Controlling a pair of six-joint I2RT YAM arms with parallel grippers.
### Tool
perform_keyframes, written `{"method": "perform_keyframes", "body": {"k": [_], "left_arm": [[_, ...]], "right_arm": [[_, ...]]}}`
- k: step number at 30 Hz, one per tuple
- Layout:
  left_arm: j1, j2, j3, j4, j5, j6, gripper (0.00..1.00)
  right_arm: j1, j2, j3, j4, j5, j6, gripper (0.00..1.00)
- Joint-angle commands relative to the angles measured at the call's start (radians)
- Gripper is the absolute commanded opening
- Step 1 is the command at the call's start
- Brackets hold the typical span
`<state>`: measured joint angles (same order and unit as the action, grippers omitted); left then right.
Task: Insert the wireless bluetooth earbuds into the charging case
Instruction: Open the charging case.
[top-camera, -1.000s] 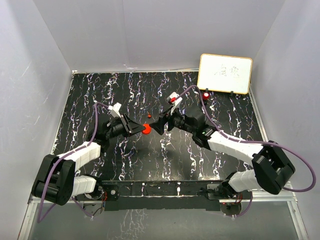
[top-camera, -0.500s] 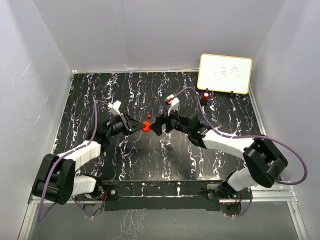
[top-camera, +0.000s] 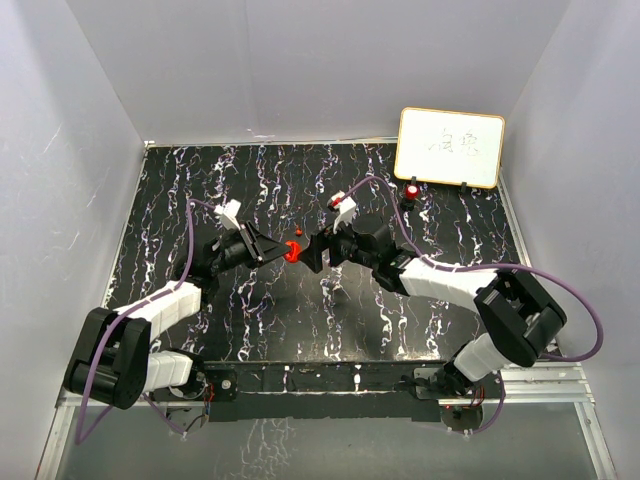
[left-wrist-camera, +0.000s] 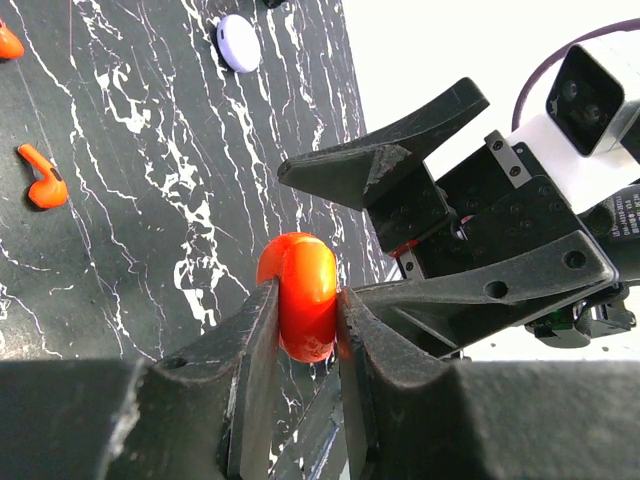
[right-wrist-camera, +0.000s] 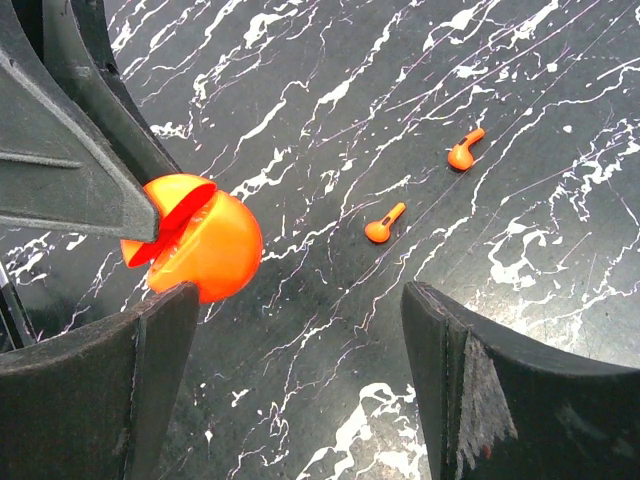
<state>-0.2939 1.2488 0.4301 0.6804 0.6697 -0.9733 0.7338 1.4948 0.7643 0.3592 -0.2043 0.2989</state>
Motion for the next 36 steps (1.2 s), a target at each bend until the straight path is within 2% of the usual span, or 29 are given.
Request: {"method": "perform_keyframes", "body": {"k": [1,17,24,36], "left_arm": [[-0.005,-0.023,0.011,0.084,0.045,-0.038,0.0],[-0.004,-0.018,-0.005,0.113,0.051,-0.061,0.0],[-0.004,-0.041,0.01,0.052,0.036,-0.027,0.0],[-0.004,-0.002,0.004,0.091,0.067,-0.047,0.0]], "right_arm": [[0.007,0.019,0.046,0.079,0.004,0.013,0.8],[0.005,0.09,0.085,0.141,0.01,0.03,0.81],[0.005,0.079,0.087,0.099,0.034,0.014,0.81],[0.004,0.118,0.152,0.085,0.013,0.0,0.81]]}}
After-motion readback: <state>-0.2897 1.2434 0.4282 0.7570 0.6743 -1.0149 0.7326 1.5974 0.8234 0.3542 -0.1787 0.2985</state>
